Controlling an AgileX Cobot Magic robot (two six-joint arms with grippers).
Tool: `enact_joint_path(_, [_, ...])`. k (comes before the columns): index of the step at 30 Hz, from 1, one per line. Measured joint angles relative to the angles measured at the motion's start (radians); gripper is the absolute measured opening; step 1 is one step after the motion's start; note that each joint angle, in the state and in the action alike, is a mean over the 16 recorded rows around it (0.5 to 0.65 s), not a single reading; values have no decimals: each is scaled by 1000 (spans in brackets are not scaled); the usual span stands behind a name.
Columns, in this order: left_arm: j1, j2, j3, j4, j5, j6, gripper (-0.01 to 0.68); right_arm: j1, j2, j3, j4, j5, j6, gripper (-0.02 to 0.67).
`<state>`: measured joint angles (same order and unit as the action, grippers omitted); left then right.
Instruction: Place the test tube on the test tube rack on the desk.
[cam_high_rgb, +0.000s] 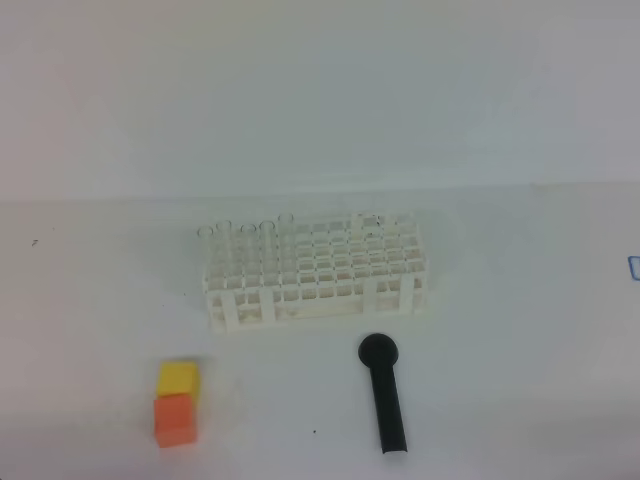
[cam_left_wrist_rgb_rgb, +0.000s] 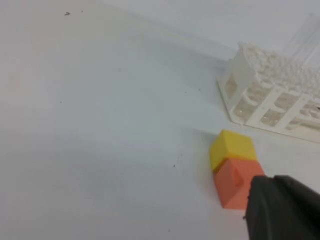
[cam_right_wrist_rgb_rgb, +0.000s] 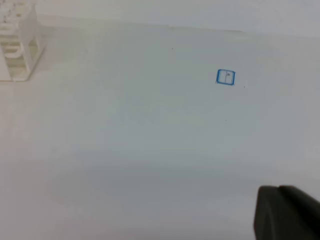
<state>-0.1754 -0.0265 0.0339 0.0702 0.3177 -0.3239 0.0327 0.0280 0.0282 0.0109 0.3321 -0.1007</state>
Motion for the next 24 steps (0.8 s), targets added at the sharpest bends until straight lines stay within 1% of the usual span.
enact_joint_path(4, [19, 0, 0, 2, 3, 0, -1, 0, 0, 0, 0, 0, 0, -1])
enact_joint_path(9, [72, 0, 0, 2, 5, 0, -1, 0, 0, 0, 0, 0, 0, -1])
enact_joint_path(13, [127, 0, 0, 2, 5, 0, -1, 0, 0, 0, 0, 0, 0, -1])
enact_joint_path(20, [249, 1, 0, 2, 5, -1, -1, 0, 0, 0, 0, 0, 0, -1])
enact_joint_path(24, [299, 1, 0, -2, 0, 21, -1, 0, 0, 0, 0, 0, 0, -1])
